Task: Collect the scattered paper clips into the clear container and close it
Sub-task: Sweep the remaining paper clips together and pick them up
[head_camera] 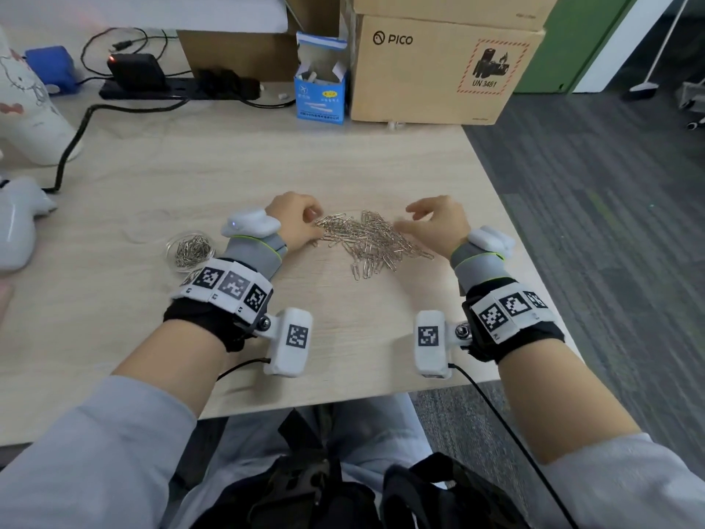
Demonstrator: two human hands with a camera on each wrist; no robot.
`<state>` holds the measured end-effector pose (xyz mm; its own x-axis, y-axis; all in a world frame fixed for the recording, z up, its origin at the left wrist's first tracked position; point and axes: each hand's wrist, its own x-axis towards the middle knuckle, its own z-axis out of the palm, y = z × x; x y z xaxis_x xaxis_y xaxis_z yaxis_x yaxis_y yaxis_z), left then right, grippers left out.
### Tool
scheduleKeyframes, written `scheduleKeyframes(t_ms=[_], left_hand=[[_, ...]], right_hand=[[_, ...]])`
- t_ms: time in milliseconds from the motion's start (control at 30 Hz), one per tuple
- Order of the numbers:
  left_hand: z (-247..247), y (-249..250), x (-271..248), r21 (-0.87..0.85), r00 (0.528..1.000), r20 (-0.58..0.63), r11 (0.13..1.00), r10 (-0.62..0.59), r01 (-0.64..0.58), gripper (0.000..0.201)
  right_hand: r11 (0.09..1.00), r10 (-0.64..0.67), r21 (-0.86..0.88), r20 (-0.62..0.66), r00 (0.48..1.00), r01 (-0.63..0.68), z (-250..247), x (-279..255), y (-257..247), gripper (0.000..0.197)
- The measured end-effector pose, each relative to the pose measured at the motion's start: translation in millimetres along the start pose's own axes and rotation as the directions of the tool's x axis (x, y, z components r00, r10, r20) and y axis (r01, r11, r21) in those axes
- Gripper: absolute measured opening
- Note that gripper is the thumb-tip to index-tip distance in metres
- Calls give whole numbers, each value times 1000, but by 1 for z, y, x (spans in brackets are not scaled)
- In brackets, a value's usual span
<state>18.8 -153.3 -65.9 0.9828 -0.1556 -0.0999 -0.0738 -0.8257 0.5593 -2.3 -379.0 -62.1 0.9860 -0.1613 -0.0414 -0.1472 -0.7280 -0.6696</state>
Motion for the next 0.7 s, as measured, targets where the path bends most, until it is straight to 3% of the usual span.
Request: scheduleKeyframes(t_ms=[167,400,533,700], left_hand=[[13,11,-5,-90,1000,-12,996,20,-21,28],[18,27,-4,-107,998,-7,992,61,-62,29],[15,32,-2,9,994,54,995,99,-100,64],[26,42,-4,166,971,198,972,132,-166,92]], right_hand=[[998,68,3,128,989,-69,8,-6,3,42],[994,27,103,114,993,-39,14,-11,-6,39],[990,111,79,34,993,-113,-3,-11,4,21],[970,210,73,238,948,-233,-20,-22,5,18]])
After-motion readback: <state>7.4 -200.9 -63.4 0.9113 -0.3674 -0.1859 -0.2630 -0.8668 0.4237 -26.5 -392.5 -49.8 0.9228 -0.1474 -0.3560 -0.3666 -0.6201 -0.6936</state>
